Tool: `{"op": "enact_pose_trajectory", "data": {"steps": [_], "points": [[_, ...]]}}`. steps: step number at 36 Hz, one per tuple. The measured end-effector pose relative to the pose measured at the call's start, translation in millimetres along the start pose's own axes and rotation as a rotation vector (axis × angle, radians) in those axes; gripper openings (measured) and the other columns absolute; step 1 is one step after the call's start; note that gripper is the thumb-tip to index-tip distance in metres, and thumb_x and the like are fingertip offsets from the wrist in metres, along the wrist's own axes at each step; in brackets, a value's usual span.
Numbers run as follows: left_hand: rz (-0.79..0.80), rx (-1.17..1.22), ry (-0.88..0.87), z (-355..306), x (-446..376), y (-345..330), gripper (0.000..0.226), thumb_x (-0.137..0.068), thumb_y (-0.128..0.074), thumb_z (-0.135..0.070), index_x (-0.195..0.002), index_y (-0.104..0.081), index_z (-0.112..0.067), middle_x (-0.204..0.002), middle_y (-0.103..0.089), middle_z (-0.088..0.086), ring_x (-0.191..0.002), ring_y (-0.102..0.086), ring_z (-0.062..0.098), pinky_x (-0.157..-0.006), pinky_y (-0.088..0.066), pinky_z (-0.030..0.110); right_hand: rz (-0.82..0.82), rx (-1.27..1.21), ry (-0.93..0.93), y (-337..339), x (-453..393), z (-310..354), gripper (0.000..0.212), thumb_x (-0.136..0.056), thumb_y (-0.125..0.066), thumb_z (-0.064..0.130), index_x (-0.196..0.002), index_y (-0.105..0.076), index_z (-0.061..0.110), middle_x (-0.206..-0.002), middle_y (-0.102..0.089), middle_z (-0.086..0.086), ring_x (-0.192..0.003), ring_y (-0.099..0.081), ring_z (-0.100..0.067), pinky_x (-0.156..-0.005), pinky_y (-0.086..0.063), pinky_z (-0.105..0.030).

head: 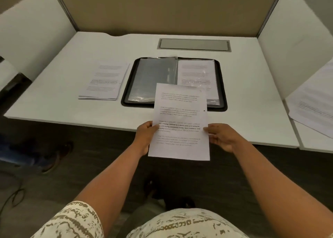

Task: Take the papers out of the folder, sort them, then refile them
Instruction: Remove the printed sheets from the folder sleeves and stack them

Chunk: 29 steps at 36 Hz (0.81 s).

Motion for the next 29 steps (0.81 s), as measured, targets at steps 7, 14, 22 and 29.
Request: {"op": "enact_pose_trajectory", "data": {"steps": [7,14,22,29], "points": [[-0.098,-0.015,-0.048,-20,-31,31,0.012,-0.098,-0.060,-0.023,-0.106,-0.069,-0.021,-0.105,-0.074,0.003,-0.096,-0.071,0.026,-0.087,-0.058,0.049,-0.050,0.090,0.020,-30,-34,16,0.019,-0.095,-0.065,0.002,-0.113,-0.066,0.000,-0.110,-0.076,-0.010,-0.098,-0.074,-0.024,-0.079,-0.061,-0.035],[-0.141,0.077,-0.024,-42,-75,68,0.016,-0.096,-0.064,-0.031,-0.101,-0.071,-0.017,-0.101,-0.075,0.004,-0.093,-0.071,0.025,-0.082,-0.060,0.044,-0.122,0.099,0.080,-75,-80,52,0.014,-0.097,-0.061,0.001,-0.110,-0.068,0.001,-0.105,-0.076,-0.010,-0.095,-0.074,-0.025,-0.075,-0.060,-0.033],[-0.172,0.042,-0.044,-79,-128,125,0.009,-0.097,-0.061,-0.021,-0.094,-0.067,-0.016,-0.100,-0.069,0.003,-0.085,-0.063,0.016,-0.068,-0.051,0.026,-0.156,0.101,0.116,-133,-137,98,0.013,-0.097,-0.061,0.001,-0.108,-0.067,-0.002,-0.104,-0.075,-0.015,-0.091,-0.073,-0.030,-0.078,-0.060,-0.041],[-0.224,0.008,-0.068,-108,-182,189,0.007,-0.095,-0.063,-0.015,-0.097,-0.070,-0.016,-0.103,-0.069,0.000,-0.092,-0.064,0.014,-0.072,-0.058,0.028,-0.155,0.002,0.147,-193,-185,128,0.013,-0.096,-0.061,0.001,-0.107,-0.069,0.001,-0.108,-0.076,-0.012,-0.096,-0.074,-0.027,-0.078,-0.059,-0.035]]}}
Point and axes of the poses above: each hand's wrist, its own x-axis away from the middle knuckle, its own y-axis out of the back of the hand, z = x × y, the point moved 6 cm from there along -x, towards the middle knuckle
